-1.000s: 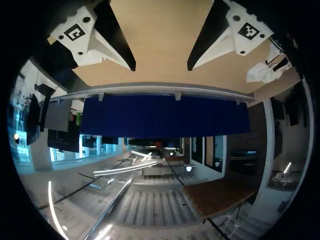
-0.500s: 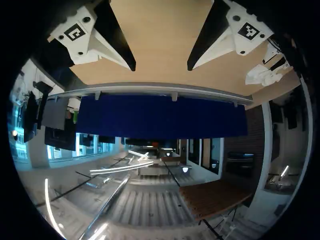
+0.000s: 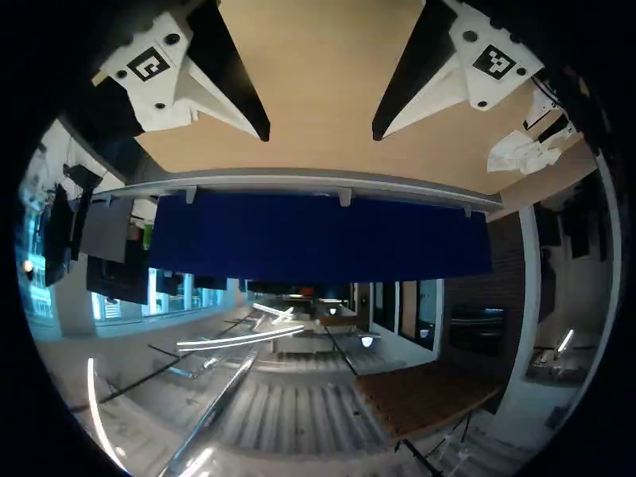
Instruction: Fold towel
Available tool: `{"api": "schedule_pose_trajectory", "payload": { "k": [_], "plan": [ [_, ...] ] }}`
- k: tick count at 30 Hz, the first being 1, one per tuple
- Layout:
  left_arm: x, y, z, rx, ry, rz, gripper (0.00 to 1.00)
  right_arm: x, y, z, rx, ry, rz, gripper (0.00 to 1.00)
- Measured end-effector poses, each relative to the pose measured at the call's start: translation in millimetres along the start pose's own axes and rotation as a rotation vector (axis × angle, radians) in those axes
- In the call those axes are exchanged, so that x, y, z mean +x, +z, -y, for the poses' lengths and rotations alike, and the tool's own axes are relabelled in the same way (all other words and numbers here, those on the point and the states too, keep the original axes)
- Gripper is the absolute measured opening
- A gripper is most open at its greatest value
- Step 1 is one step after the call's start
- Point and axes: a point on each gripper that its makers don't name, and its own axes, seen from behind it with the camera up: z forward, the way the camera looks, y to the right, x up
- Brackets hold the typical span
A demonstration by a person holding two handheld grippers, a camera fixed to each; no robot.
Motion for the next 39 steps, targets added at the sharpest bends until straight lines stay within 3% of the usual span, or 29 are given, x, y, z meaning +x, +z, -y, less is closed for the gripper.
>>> {"api": "schedule_pose_trajectory", "payload": {
  "k": [10, 12, 26, 30, 39],
  "plan": [
    [1, -0.8, 1.8, 0.004, -0.001, -0.002, 0.9, 2, 2.7, -6, -0.008, 0.005, -0.009, 1.0],
    [1, -0.9, 1.6, 0.004, -0.001, -0.002, 0.96, 3, 2.7, -9, -0.011, 0.013, -0.014, 1.0],
    [1, -2.5, 0.8, 0.004, -0.001, -0.002, 0.99, 17, -6.6, -49, -0.033, 0.064, -0.091, 1.0],
    [1, -2.8, 0.9, 0.004, -0.001, -0.002, 0.99, 6, -8.8, -70, -0.054, 0.067, -0.113, 1.0],
    [1, -2.6, 1.6, 0.004, -0.001, -0.002, 0.99, -53, -5.8, -107, -0.084, 0.048, -0.104, 1.0]
  ]
}}
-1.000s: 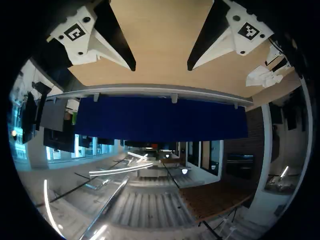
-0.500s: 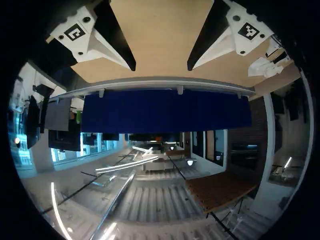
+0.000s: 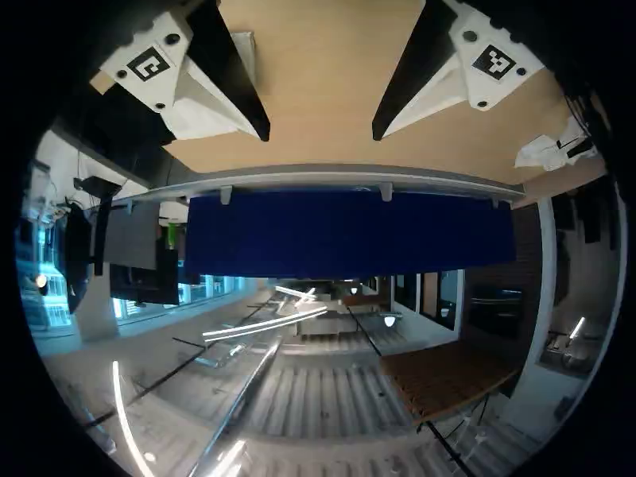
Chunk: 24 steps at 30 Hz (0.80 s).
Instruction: Fold towel
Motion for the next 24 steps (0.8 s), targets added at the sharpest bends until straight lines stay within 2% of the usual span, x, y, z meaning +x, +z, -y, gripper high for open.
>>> {"api": "schedule_pose_trajectory", "payload": {
  "k": [9, 15, 24],
  "plan": [
    [0, -0.1, 0.3, 0.0, 0.0, 0.0, 0.99, -33, 7.2, -8, 0.01, 0.049, -0.049, 1.0],
    [-1, -0.5, 0.7, 0.0, 0.0, 0.0, 0.99, -63, 14.6, -3, 0.022, 0.057, -0.048, 1.0],
    [0, -0.7, 0.6, 0.0, 0.0, 0.0, 0.99, -90, 21.2, -10, -0.016, 0.039, -0.053, 1.0]
  ]
}}
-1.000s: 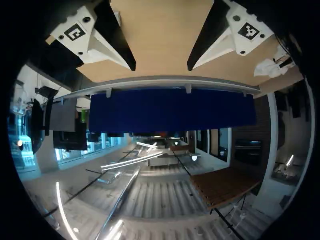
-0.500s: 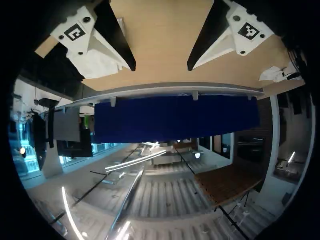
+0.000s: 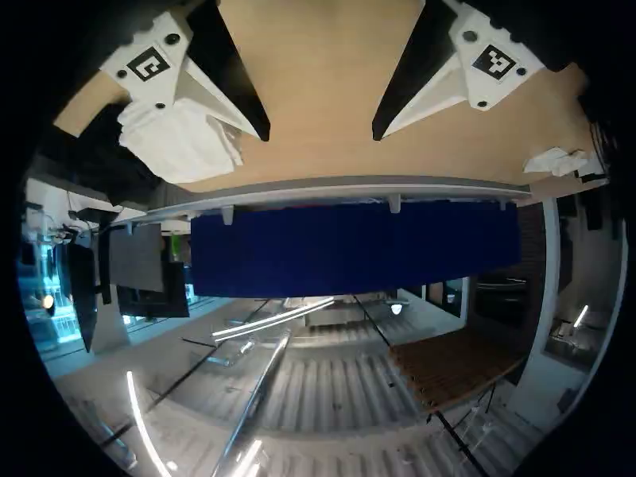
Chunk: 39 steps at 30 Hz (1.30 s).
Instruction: Fold towel
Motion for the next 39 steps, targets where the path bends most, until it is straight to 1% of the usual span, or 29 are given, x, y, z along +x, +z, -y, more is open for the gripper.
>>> {"api": "schedule_pose_trajectory", "payload": {
  "k": [9, 18, 21, 30, 39],
  "plan": [
    [0, -0.1, -0.5, 0.0, 0.0, 0.0, 0.99, -7, 0.6, 3, -0.012, 0.005, -0.001, 1.0],
    [0, 0.6, -0.3, 0.0, 0.0, 0.0, 0.99, -7, -1.3, 4, -0.022, -0.011, -0.009, 1.0],
    [0, 0.7, -0.5, 0.0, 0.0, 0.0, 0.99, -7, -2.6, 6, -0.018, -0.011, -0.011, 1.0],
    [0, 1.1, -0.3, 0.0, 0.0, 0.0, 0.99, -9, -5.3, 11, -0.012, -0.037, -0.017, 1.0],
    [0, 0.7, -0.1, 0.0, 0.0, 0.0, 0.99, -8, -7.7, 12, -0.015, -0.041, -0.023, 1.0]
  ]
}}
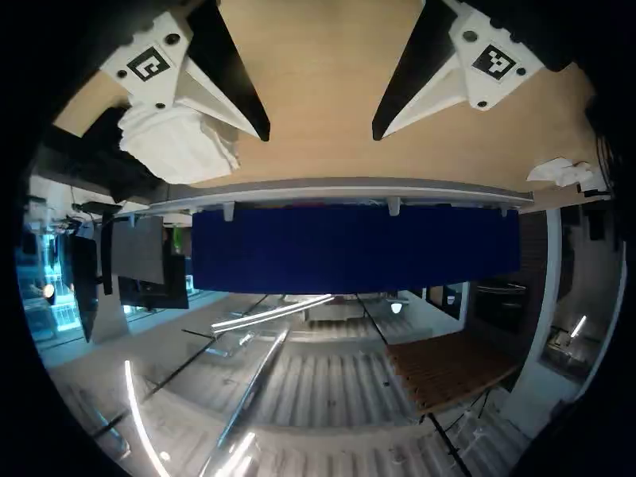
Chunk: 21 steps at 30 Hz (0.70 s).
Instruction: Fold towel
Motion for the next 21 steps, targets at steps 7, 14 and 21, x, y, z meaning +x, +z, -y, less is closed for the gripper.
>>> {"api": "schedule_pose_trajectory", "payload": {
  "k": [7, 14, 21],
  "plan": [
    [-0.2, -0.8, 0.0, 0.0, 0.0, 0.0, 0.99, 1.7, -0.5, 3.4, 0.007, -0.018, -0.013, 1.0],
    [-0.5, -0.9, 0.2, 0.0, 0.0, 0.0, 0.99, 3.9, -1.2, 2.3, 0.006, -0.019, -0.031, 0.99],
    [-0.5, -0.9, -0.2, 0.0, 0.0, 0.0, 0.99, 2.8, -1.7, 3.2, 0.007, -0.019, -0.031, 1.0]
  ]
}}
